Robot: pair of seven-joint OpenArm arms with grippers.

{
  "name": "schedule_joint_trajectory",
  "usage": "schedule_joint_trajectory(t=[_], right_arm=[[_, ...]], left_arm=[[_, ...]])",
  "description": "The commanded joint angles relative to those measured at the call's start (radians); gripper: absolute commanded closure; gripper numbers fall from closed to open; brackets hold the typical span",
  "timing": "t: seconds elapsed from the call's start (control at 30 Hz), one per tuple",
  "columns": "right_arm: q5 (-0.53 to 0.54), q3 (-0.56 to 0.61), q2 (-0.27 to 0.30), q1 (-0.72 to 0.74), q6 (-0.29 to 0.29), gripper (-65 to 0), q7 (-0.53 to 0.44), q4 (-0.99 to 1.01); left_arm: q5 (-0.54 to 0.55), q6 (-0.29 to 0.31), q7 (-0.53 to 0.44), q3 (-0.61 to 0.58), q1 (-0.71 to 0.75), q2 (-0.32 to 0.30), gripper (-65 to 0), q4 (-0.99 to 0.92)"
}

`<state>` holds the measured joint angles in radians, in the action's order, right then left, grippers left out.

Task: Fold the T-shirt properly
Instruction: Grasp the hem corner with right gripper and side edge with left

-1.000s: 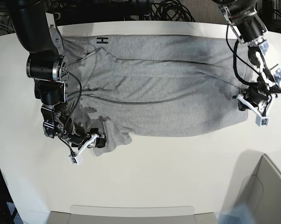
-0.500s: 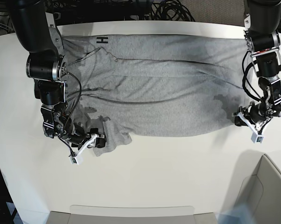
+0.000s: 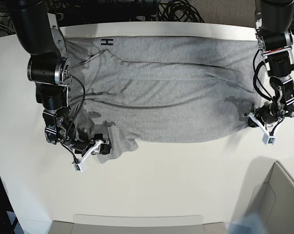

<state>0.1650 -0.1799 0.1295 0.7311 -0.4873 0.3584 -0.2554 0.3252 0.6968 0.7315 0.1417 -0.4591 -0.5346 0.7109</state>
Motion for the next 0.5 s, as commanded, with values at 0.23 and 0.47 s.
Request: schedule_joint_trajectory(t=[0.23,0.47], right_arm=[[-0.032,0.003,0.006,0.009,0.019,-27.7,0.047,0.001],[-0.032,0.003,0.006,0.009,0.019,-27.7,0.047,0.001]], left_arm=[[-0.001,0.001,0.009,0.128,0.087,0.000,0.0,0.221],[-0.001,0.001,0.102,0.175,0.239,0.032,0.0,0.496]])
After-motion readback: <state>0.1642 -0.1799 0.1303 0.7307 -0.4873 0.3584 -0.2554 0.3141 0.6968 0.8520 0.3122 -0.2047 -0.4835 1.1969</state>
